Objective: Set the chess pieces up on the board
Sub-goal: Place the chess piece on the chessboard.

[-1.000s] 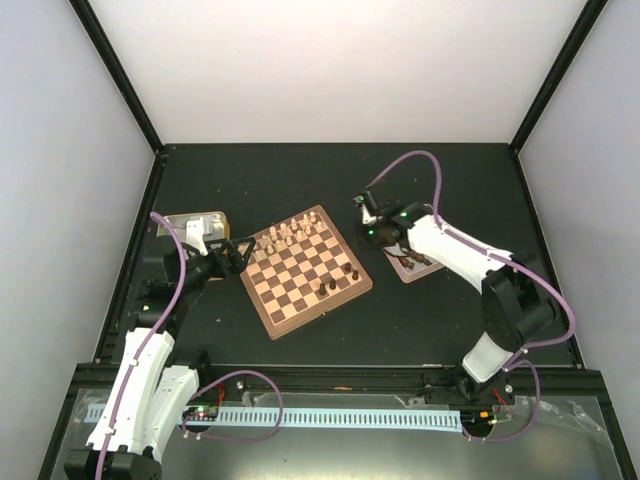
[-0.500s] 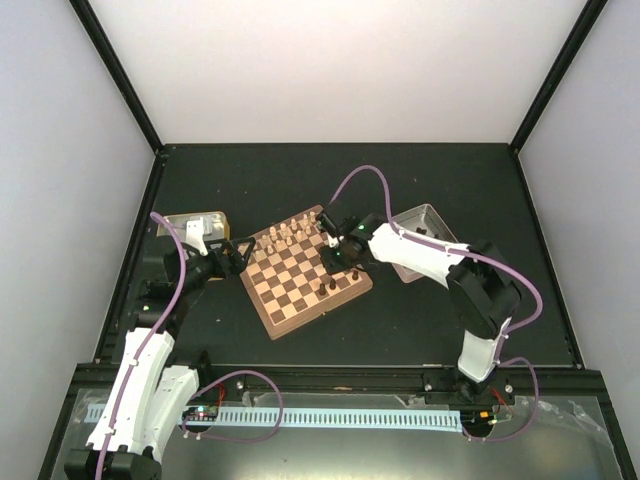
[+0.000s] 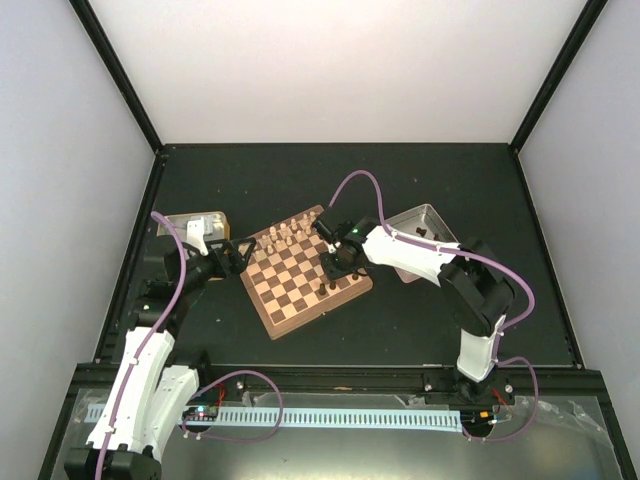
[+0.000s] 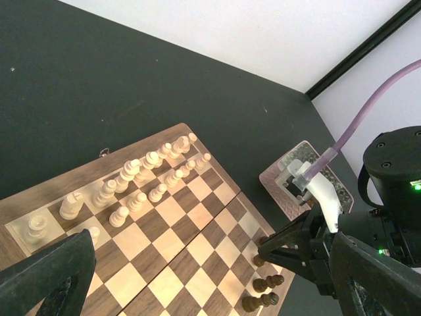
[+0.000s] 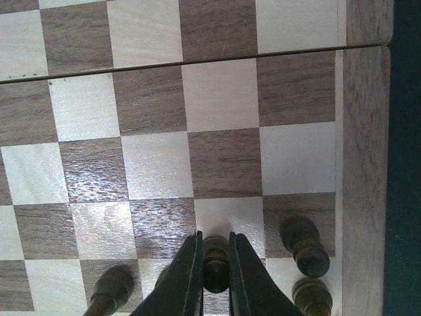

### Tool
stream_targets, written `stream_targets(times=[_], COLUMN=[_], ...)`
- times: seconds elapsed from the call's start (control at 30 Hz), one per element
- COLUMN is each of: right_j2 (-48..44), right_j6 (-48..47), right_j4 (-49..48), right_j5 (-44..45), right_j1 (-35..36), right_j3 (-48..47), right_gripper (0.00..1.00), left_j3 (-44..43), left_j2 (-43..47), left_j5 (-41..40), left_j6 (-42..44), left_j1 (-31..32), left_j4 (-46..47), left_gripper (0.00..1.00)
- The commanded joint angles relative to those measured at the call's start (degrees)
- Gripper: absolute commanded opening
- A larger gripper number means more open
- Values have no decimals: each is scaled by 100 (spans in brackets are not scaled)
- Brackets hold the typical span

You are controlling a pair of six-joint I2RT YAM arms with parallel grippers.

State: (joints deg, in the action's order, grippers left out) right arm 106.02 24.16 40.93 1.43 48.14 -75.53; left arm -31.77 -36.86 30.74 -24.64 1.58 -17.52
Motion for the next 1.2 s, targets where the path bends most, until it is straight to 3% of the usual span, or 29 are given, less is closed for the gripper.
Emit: stream_targets(times=[0.0, 0.6, 0.8, 1.17], right_j2=[81, 217, 183, -820], right_j6=[35, 75, 33, 428], right_j4=[60, -138, -36, -95], right_j5=[181, 366, 141, 893], right_j1=[20, 22, 21, -104], right_j3=[-104, -87, -164, -300], right_gripper=[4, 9, 23, 27], left_j3=[-40, -48, -57, -186], left_j2=[-5, -10, 10, 47], left_j5=[94, 100, 106, 191], left_j6=[3, 28, 23, 5], left_j1=[13, 13, 11, 14], left_j4=[91, 58, 32, -18], left_gripper=[99, 99, 99, 99])
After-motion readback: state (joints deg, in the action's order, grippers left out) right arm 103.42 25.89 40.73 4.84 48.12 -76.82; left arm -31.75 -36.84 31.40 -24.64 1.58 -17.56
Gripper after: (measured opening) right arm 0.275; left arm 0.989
